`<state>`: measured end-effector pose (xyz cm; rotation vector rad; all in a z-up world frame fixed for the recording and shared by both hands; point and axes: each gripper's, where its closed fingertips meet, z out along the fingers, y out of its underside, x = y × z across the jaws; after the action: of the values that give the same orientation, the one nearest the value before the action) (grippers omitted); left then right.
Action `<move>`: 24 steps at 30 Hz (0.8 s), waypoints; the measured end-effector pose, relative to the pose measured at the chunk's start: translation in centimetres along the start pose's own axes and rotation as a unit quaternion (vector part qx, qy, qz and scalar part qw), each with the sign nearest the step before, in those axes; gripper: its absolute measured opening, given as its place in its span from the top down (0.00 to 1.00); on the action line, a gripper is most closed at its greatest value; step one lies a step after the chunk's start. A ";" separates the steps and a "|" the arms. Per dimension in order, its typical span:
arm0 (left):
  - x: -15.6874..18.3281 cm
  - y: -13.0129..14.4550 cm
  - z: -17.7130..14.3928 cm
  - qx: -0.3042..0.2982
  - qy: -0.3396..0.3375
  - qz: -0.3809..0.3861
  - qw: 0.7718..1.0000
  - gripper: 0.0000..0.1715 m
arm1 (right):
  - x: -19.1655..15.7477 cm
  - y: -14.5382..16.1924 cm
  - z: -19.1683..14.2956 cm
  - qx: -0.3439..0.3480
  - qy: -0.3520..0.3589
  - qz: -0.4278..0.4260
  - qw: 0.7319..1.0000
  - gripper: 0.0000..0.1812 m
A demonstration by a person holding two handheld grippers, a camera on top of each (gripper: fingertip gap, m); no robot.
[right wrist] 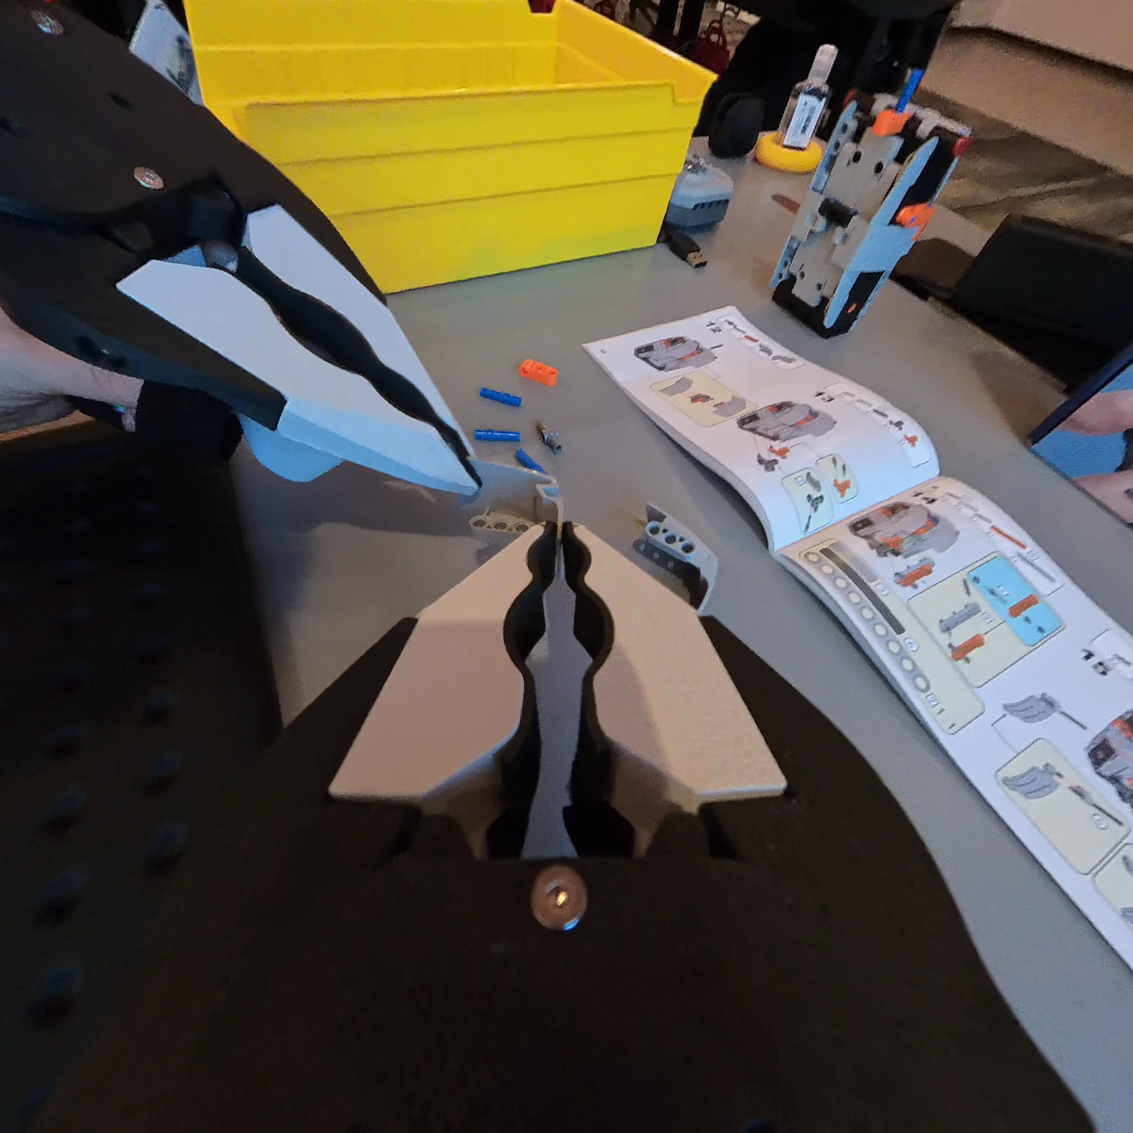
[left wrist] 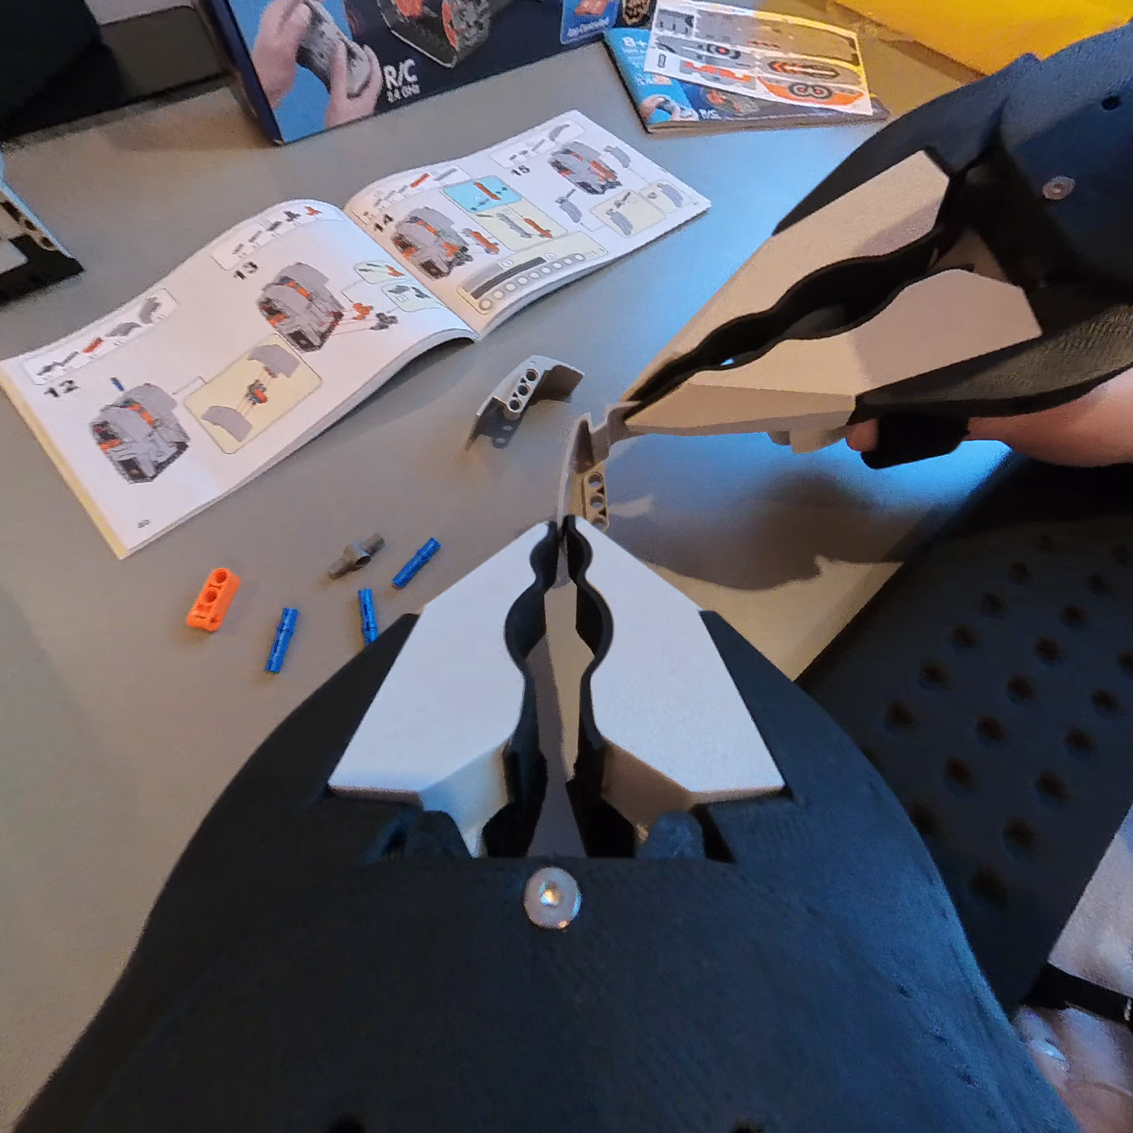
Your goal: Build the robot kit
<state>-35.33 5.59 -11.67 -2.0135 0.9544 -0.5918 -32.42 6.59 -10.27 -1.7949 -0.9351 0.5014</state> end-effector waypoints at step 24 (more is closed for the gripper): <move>-3.4 2.1 1.4 -0.068 -0.056 0.112 0.990 1.00 | 2.2 2.3 1.0 -0.055 -0.009 -0.034 0.998 0.99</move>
<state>-37.29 8.18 -14.40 -1.9994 1.1587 -0.2958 -30.91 8.43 -12.62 -1.8532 -1.0496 0.4299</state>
